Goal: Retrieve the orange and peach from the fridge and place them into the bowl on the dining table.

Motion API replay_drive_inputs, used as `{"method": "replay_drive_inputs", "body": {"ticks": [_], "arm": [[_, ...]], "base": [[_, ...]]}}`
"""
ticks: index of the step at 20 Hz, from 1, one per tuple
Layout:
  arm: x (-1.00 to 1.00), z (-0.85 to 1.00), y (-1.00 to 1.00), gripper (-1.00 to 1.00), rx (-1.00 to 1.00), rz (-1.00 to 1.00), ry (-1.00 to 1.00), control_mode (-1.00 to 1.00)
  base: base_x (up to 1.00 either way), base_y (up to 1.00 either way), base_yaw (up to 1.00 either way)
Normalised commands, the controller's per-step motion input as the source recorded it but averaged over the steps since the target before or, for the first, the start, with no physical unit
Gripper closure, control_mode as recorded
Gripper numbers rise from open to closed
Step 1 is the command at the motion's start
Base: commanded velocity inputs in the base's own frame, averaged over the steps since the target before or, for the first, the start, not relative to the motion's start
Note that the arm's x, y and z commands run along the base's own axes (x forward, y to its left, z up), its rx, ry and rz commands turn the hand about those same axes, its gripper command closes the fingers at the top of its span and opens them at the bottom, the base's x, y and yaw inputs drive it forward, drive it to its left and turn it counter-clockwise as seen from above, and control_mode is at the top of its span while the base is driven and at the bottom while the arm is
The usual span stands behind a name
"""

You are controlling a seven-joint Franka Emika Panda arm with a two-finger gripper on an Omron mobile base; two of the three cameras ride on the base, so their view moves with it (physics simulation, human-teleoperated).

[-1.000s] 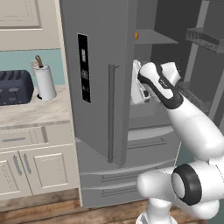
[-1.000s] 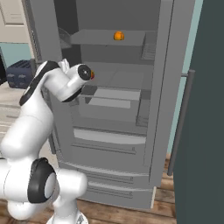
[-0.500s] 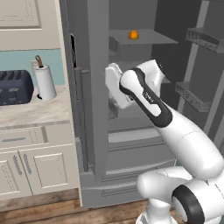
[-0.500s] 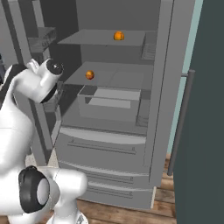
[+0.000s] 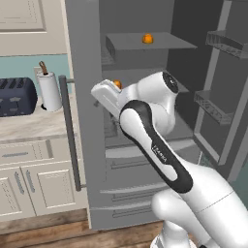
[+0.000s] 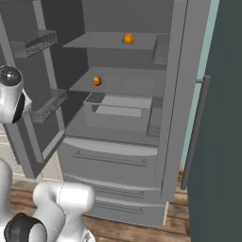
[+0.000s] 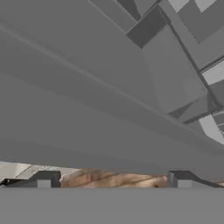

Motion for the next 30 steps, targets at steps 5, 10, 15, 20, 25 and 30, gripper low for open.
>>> {"method": "replay_drive_inputs", "body": {"ticks": [5,10,15,20,25,30], "arm": [[-0.55,0.23,-0.78,-1.0,-0.1,-0.02,0.01,-1.0],[-0.33,0.02,-1.0,-1.0,-0.21,0.0,0.05,-1.0],[-0.24,0.01,-0.92,-1.0,-0.27,0.0,0.0,-1.0],[-0.47,0.0,-0.62,-1.0,-0.34,0.04,0.0,-1.0],[-0.76,0.0,-0.36,-1.0,-0.34,0.08,0.0,-1.0],[-0.7,0.0,-0.32,-1.0,-0.25,0.08,-0.03,-1.0]], "base": [[0.0,0.0,0.0],[0.0,0.0,0.0],[0.0,0.0,0.0],[0.0,0.0,0.0],[0.0,0.0,0.0],[0.0,0.0,0.0]]}}
